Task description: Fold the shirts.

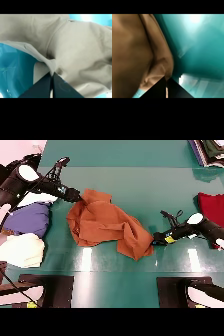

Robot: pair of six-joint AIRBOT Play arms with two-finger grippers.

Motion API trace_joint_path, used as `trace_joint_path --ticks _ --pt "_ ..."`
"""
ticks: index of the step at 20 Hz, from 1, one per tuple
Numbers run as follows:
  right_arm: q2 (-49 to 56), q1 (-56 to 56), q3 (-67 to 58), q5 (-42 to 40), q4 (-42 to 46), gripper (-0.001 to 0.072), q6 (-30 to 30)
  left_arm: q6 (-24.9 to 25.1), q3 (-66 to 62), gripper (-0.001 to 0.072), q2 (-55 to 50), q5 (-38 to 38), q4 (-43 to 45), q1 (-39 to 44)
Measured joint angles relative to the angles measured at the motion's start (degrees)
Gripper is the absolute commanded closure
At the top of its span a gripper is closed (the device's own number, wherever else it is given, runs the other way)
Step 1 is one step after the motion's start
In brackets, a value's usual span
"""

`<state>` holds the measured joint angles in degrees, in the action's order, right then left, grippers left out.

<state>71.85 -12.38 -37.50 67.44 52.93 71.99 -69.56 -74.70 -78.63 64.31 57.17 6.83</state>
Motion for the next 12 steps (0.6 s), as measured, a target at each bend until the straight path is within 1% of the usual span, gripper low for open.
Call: trace_joint_path --ticks 2,5,12 --pt "-1.0 0.4 -2.3 -1.1 2.9 0.0696 0.7 -0.5 -0.5 0.0686 1.3 -0.2 0.8 -0.3" --pt "-6.2 3.5 -9.2 -0.9 6.9 0.0696 2.5 -0.9 -4.7 0.0685 5.1 -1.1 2.8 -1.2" --pt "-20.6 12.9 -35.0 -3.6 10.4 0.0696 4.0 -0.9 -24.6 0.0685 16.3 -3.3 4.3 -2.1"
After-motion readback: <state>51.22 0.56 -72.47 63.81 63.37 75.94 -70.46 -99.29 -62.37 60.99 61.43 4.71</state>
